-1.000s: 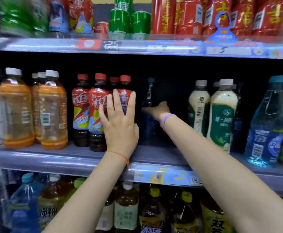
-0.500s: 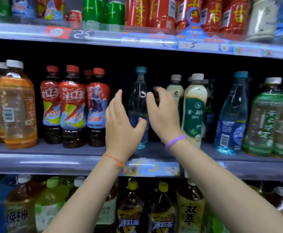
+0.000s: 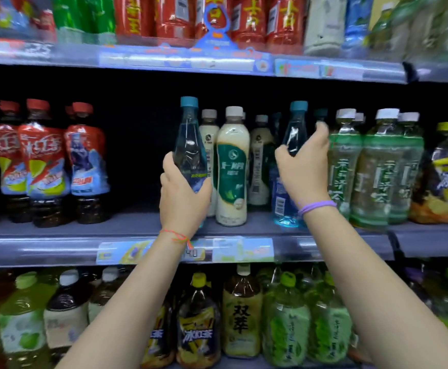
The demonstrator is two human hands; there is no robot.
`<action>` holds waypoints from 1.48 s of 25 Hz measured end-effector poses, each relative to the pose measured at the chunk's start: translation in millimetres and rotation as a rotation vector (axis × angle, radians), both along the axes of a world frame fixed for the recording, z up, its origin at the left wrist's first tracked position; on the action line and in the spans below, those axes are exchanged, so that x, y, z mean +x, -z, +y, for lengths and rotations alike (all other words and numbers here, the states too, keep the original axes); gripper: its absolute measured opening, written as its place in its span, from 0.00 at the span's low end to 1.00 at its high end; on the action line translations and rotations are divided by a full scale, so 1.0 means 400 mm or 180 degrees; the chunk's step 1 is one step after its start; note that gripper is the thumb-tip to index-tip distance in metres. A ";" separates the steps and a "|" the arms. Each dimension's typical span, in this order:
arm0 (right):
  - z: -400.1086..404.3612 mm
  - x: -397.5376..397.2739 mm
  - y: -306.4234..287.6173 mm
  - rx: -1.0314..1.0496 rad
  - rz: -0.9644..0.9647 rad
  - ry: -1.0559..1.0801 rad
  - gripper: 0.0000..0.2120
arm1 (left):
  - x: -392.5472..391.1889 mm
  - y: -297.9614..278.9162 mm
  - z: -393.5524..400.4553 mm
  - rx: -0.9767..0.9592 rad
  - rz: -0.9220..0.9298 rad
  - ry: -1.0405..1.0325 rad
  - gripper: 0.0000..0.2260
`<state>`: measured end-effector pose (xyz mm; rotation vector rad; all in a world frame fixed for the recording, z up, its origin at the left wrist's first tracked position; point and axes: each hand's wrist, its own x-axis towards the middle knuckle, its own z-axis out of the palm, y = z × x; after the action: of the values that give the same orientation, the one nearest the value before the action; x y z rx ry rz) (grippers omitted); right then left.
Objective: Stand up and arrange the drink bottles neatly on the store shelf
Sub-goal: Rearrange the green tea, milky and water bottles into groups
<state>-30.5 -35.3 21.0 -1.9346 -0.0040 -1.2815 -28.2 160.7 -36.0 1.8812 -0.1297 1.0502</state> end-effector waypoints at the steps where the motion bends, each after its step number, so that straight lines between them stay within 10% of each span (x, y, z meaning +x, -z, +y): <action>1: -0.013 0.006 0.017 0.0063 0.0222 -0.0179 0.34 | 0.000 0.001 -0.007 0.0001 -0.0005 -0.0019 0.36; 6: -0.024 0.008 0.090 0.0624 0.0518 -0.0859 0.33 | 0.006 0.009 0.004 -0.0045 -0.0062 0.0063 0.36; 15: 0.187 -0.129 0.048 0.0272 -0.1352 -0.1701 0.25 | 0.004 0.016 0.093 0.0218 -0.0365 -0.0465 0.30; 31: 0.470 0.061 0.074 -0.0484 0.1329 -0.1754 0.29 | -0.016 0.046 0.279 0.0963 -0.0676 -0.1200 0.29; 37: 0.229 -0.053 0.055 -0.0690 -0.0944 -0.0303 0.09 | -0.054 0.009 0.070 0.1262 -0.1785 -0.0498 0.16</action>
<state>-51.9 56.1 -1.1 -1.8775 -0.3943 -1.5430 -49.7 188.8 -39.5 1.9069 -0.5558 1.7445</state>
